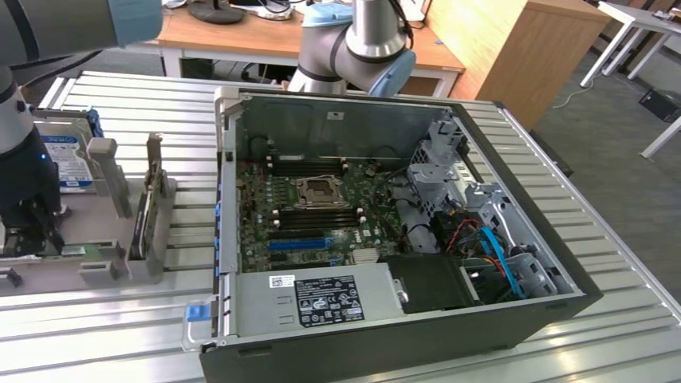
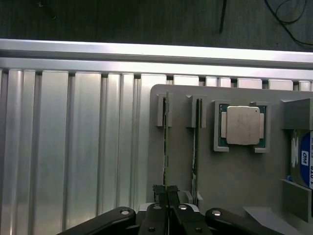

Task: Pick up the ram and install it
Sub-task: 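Pick up the ram and move it above insertion slot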

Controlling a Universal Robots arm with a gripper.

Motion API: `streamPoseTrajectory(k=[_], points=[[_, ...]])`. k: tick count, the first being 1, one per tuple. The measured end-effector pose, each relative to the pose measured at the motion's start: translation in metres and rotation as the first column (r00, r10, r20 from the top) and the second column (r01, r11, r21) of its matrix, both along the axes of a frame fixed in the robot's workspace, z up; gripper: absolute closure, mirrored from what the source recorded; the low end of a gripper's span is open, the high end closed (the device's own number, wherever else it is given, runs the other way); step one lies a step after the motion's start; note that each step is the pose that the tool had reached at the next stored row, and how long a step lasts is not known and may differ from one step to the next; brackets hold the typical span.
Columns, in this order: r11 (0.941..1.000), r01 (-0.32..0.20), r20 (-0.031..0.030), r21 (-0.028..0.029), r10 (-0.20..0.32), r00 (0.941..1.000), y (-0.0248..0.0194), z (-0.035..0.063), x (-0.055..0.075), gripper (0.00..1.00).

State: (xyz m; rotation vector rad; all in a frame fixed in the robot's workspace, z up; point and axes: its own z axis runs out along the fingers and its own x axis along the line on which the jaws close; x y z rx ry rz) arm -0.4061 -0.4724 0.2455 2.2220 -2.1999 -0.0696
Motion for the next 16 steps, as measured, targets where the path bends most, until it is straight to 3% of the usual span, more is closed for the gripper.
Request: streamPoseTrajectory(k=[16], points=[[1.0000,0.000,0.0000,0.0000,0.000,1.0000,0.0000,0.0409,0.000,0.88]])
